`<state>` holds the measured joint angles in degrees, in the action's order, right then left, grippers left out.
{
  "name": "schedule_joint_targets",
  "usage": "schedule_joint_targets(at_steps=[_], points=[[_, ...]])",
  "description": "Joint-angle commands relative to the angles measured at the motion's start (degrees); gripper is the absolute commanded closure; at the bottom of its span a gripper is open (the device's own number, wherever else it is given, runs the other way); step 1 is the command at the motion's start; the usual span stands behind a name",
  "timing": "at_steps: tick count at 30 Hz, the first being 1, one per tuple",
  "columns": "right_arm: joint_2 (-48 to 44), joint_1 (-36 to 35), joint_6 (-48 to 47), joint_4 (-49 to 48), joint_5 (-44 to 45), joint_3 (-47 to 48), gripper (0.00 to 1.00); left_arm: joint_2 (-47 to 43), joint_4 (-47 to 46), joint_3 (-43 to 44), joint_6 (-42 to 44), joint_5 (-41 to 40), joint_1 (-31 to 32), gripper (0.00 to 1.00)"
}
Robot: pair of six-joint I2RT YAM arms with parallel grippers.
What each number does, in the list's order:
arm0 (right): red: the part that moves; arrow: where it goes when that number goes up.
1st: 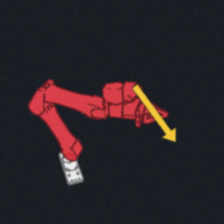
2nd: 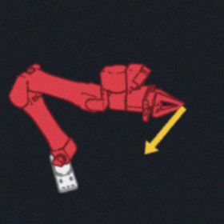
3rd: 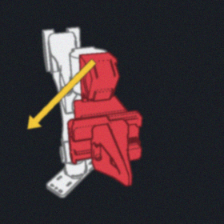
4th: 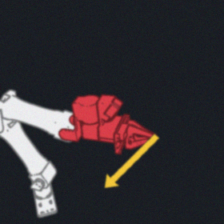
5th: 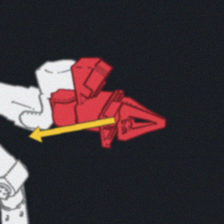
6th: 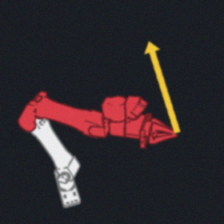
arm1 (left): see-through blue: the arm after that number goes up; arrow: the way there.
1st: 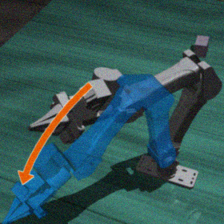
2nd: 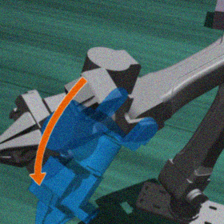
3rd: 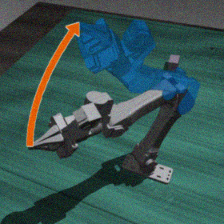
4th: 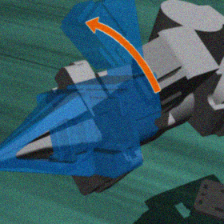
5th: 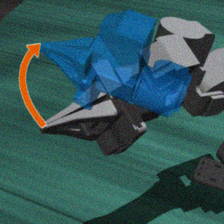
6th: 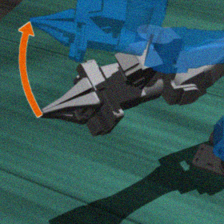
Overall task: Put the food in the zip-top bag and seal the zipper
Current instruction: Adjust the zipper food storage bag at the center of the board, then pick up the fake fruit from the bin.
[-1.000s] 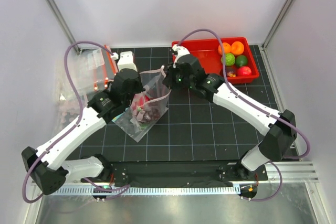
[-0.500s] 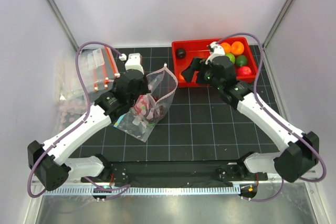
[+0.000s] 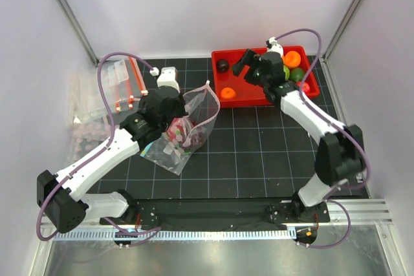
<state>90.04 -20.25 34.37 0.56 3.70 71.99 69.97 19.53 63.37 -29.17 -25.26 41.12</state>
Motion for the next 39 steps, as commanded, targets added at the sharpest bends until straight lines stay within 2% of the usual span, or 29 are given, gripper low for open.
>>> schedule_joint_targets(at_steps=[1, 8, 15, 28, 34, 39], points=[[8.1, 1.7, 4.9, -2.7, -1.1, 7.4, 0.04, -1.6, -2.4, -0.4, -1.1, 0.5, 0.0, 1.00], [26.7, 4.5, 11.2, -7.2, -0.2, 18.3, 0.04, -2.5, -1.7, -0.4, -0.9, -1.0, 0.0, 1.00], [45.4, 5.0, 15.6, -8.6, 0.2, 34.2, 0.03, -3.4, -1.2, -0.5, -1.0, -1.4, 0.0, 1.00], [60.4, 4.1, 22.3, -12.3, -2.4, 47.6, 0.04, -4.0, -1.2, -0.7, -1.5, -0.4, 0.0, 1.00], [61.4, 3.1, 23.6, -13.8, -2.9, 47.7, 0.20, -4.4, -1.0, -0.8, -1.6, -0.1, 0.0, 1.00], [58.2, 2.6, 23.3, -15.3, -4.6, 44.1, 0.42, -4.5, -1.1, -0.9, -1.6, -0.4, 0.0, 1.00]])
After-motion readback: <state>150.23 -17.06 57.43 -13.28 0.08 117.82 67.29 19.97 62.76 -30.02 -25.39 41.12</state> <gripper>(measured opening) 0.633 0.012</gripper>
